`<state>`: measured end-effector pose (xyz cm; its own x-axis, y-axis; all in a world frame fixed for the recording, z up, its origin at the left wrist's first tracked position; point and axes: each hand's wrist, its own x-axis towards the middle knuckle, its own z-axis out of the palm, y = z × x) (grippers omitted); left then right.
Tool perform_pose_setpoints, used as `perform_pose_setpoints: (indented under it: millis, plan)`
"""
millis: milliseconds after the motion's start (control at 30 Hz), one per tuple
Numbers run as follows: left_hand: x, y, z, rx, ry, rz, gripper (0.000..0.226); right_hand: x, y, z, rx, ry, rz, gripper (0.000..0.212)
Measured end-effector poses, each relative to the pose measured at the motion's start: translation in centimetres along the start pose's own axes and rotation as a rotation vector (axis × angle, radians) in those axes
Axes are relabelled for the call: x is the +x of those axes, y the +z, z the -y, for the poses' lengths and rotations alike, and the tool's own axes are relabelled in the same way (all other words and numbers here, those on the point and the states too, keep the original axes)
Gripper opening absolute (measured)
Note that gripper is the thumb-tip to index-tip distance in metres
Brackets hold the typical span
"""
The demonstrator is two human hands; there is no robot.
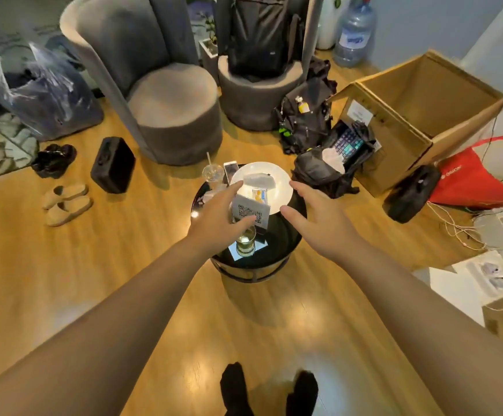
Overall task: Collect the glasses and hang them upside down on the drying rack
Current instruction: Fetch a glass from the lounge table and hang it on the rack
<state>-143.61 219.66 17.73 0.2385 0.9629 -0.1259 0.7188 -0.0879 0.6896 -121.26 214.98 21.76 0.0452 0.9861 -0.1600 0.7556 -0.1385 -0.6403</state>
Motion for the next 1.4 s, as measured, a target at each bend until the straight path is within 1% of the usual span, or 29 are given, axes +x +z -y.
perform_pose_setpoints:
  millis: [200,367,533,700,867,1067,1167,1300,1400]
  plan:
    - [3.9,10.5,9.1,-0.012,-0.122,0.041,0.095,5.7,8.2,-8.8,0.096,0.046,0.124,0.064]
    - [5.6,17.8,14.9,0.059,-0.222,0.016,0.106,8.3,14.0,-14.7,0.100,0.059,0.185,0.065]
    - [8.1,22.5,18.6,0.070,-0.289,-0.044,0.113,10.1,18.4,-18.8,0.079,0.093,0.221,0.070]
    - [11.0,25.2,20.3,0.117,-0.316,-0.042,0.115,11.1,20.9,-21.1,0.082,0.097,0.247,0.071]
    - [13.0,26.7,20.8,0.156,-0.355,-0.053,0.111,11.8,22.0,-21.5,0.080,0.108,0.261,0.072]
    - [13.3,26.2,21.1,0.168,-0.356,-0.069,0.092,12.5,22.8,-21.4,0.131,0.129,0.258,0.069]
    - [12.8,25.1,20.8,0.126,-0.338,-0.078,0.087,12.7,22.7,-20.9,0.155,0.137,0.255,0.067]
    - [11.8,22.3,18.9,0.087,-0.319,-0.090,0.086,12.6,21.5,-19.6,0.180,0.110,0.285,0.077]
    - [10.8,19.4,15.9,0.072,-0.279,-0.102,0.085,12.6,19.7,-17.2,0.217,0.058,0.321,0.087]
